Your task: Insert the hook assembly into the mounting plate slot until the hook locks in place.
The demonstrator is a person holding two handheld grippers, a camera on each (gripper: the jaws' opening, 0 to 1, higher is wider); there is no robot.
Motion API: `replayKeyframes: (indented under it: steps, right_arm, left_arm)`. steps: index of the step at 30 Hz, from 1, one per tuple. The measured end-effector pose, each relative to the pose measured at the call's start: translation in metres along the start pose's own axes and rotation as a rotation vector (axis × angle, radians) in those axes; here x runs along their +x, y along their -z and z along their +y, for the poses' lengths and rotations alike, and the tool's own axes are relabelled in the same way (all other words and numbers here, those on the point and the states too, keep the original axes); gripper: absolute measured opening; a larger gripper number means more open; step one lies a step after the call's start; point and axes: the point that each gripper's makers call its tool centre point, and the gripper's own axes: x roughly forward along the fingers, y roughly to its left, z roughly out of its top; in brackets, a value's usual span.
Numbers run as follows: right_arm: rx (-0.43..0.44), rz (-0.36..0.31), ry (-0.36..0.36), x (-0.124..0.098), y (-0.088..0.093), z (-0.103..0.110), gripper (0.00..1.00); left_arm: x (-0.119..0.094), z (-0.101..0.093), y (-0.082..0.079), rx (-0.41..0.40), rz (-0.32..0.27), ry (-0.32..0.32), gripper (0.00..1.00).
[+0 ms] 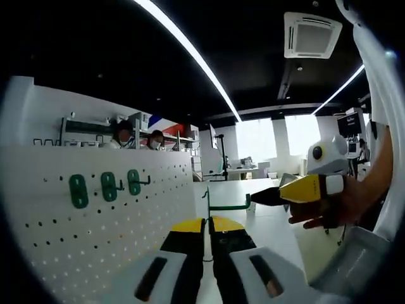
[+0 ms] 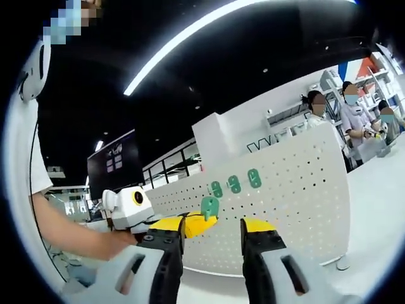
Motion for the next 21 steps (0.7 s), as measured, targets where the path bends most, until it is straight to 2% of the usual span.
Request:
replayKeyframes:
  steps: [7, 21]
  right_arm:
    - [-0.014, -0.003, -0.004, 0.005, 0.000, 0.003, 0.29]
    - [0.023, -0.011, -0.016, 0.018, 0.002, 0.009, 0.23]
  left_arm:
    - [0.000, -0.004, -0.002, 0.002, -0.004, -0.002, 0.02]
    - [-0.001, -0.010, -0.003, -0.019, -0.020, -0.012, 0.02]
